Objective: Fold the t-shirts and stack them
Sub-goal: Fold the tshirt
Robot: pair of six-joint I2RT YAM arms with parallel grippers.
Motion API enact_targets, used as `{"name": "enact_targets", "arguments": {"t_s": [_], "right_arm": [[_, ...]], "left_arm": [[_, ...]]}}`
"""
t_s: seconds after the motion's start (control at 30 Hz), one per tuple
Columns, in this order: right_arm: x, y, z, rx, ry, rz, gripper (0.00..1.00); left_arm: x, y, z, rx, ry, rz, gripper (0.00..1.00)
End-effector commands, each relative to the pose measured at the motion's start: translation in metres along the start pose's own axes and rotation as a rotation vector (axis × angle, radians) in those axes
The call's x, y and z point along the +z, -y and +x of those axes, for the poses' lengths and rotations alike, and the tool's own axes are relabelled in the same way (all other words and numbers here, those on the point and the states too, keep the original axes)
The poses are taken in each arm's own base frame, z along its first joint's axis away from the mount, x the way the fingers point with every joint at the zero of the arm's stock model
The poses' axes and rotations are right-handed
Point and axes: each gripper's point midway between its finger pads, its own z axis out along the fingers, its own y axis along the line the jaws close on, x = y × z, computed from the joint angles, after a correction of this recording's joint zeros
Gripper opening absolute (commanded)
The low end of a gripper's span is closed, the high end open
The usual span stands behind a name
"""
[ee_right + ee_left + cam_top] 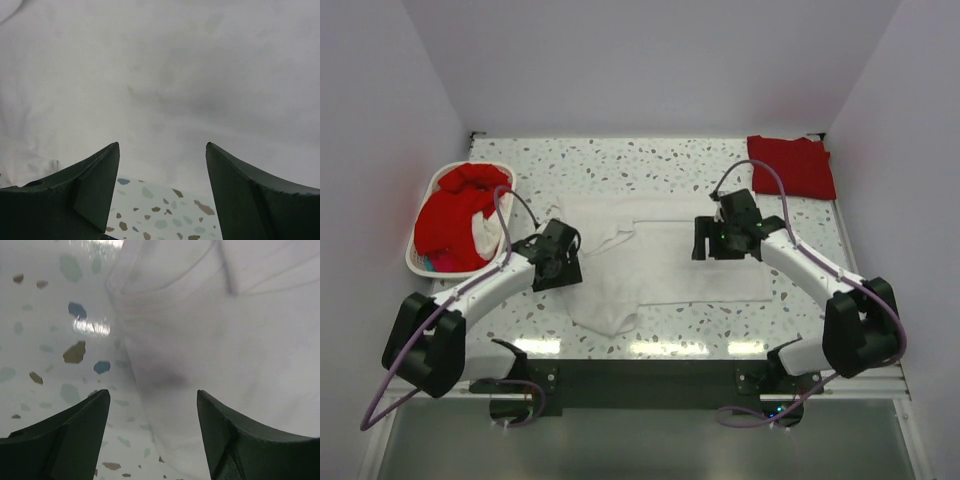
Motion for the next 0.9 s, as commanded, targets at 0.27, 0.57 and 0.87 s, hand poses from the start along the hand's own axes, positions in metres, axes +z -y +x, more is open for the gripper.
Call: {"name": "enact_targets", "arguments": {"t_s": [0.27, 0.57, 0.87], "right_arm": [[-0.022, -0.011, 0.052, -0.007, -0.021, -0.057, 0.74], [-0.017, -0.006, 0.061, -0.017, -0.029, -0.05, 0.74], [-0.013, -0.005, 0.064, -0.01, -0.022, -0.056, 0.74]], "left_arm": [[-0.001, -0.014, 0.058, -0.145, -0.097, -0.01, 0.58], [0.002, -0.008, 0.07, -0.13, -0.137, -0.01, 0.53], [0.006, -0.009, 0.081, -0.106, -0.164, -0.065, 0.48]]}}
